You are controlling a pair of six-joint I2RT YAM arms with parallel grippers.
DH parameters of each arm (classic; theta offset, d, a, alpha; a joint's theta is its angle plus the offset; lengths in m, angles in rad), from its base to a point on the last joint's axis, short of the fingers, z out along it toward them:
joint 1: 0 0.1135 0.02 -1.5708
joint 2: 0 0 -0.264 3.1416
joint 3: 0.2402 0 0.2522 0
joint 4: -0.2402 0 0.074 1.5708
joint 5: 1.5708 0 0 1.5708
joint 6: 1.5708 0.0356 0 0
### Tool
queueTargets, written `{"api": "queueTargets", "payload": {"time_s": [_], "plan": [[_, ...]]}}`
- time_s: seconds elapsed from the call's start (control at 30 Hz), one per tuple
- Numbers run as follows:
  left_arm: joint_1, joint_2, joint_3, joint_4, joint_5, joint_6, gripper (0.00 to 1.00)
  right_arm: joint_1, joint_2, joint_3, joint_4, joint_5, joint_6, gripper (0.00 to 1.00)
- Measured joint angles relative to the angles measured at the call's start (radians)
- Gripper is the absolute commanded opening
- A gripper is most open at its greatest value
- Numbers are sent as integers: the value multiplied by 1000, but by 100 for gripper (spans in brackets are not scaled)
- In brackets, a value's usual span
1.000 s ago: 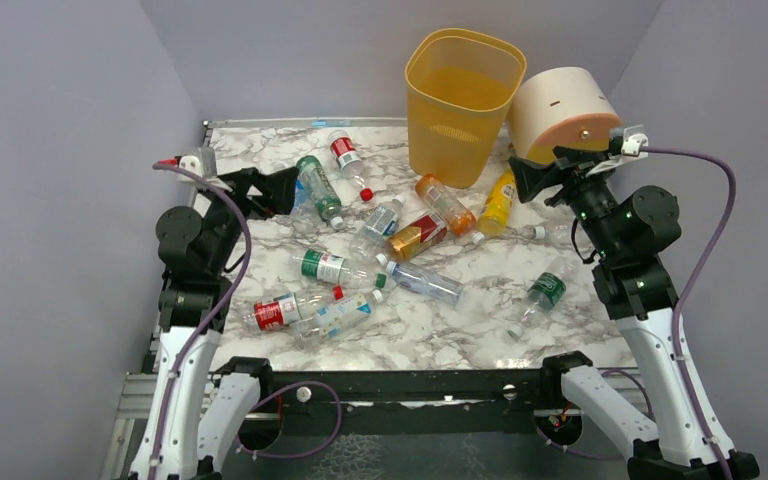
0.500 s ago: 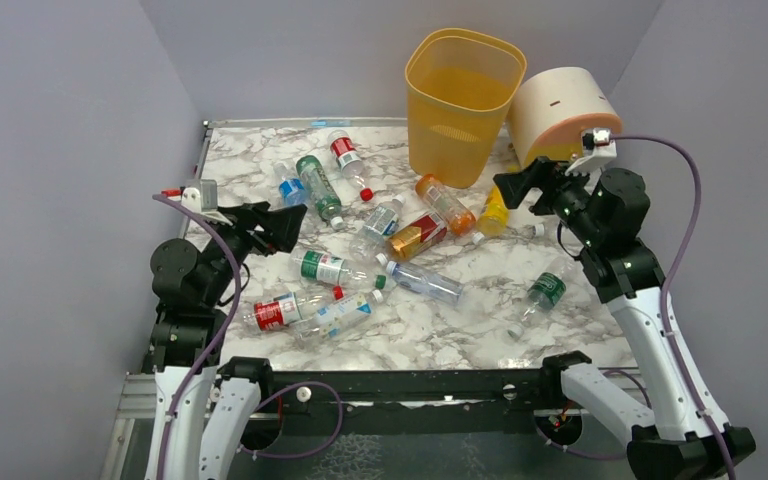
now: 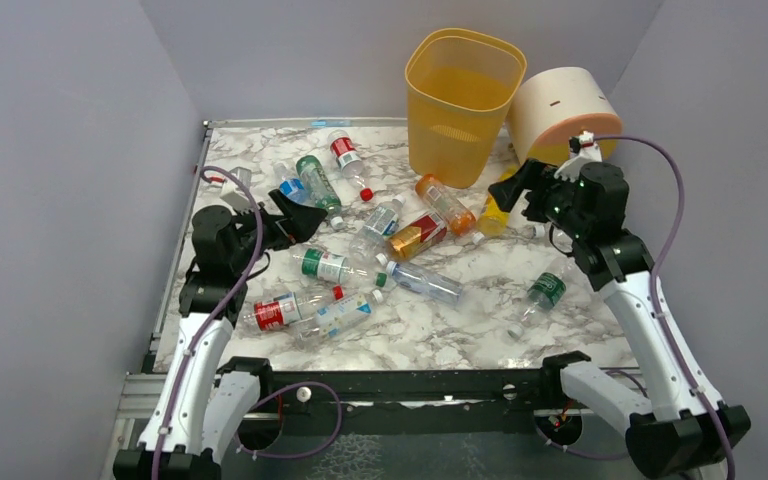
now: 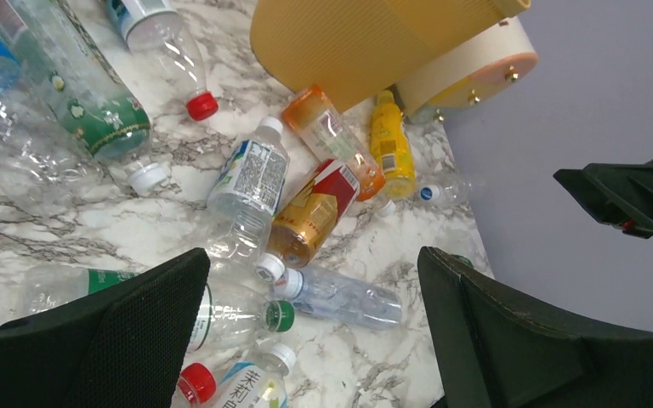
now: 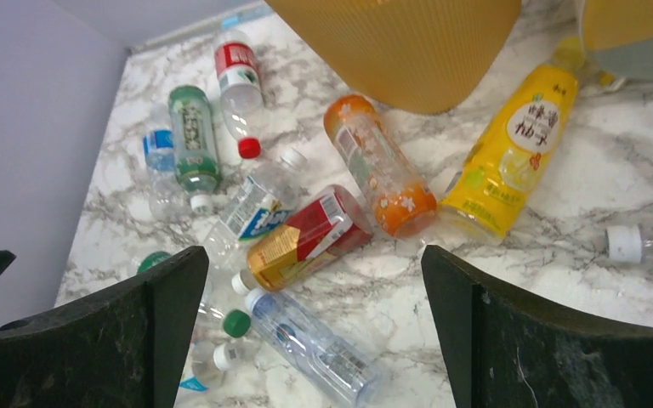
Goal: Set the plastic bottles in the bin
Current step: Pick up the plastic bottle at the center of the board.
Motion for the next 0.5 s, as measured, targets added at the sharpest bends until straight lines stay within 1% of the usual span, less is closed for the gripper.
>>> {"api": "queueTargets", "payload": {"time_s": [0.1, 0.27, 0.37, 0.47, 0.5], "plan": [[-13, 59, -31, 48, 35, -8, 99, 0, 76, 0, -21, -29, -6, 99], [-105, 51, -47, 113, 33, 12, 99, 0, 211, -13, -45, -51, -15, 100], [-149, 69, -45, 149, 26, 20, 99, 0, 254, -33, -63, -56, -16, 99], [-201, 130, -37, 174, 10, 24, 99, 0, 264, -60, -67, -56, -16, 99], [-233, 164, -29, 179, -8, 29, 99, 0, 264, -65, -68, -56, -16, 99]]}}
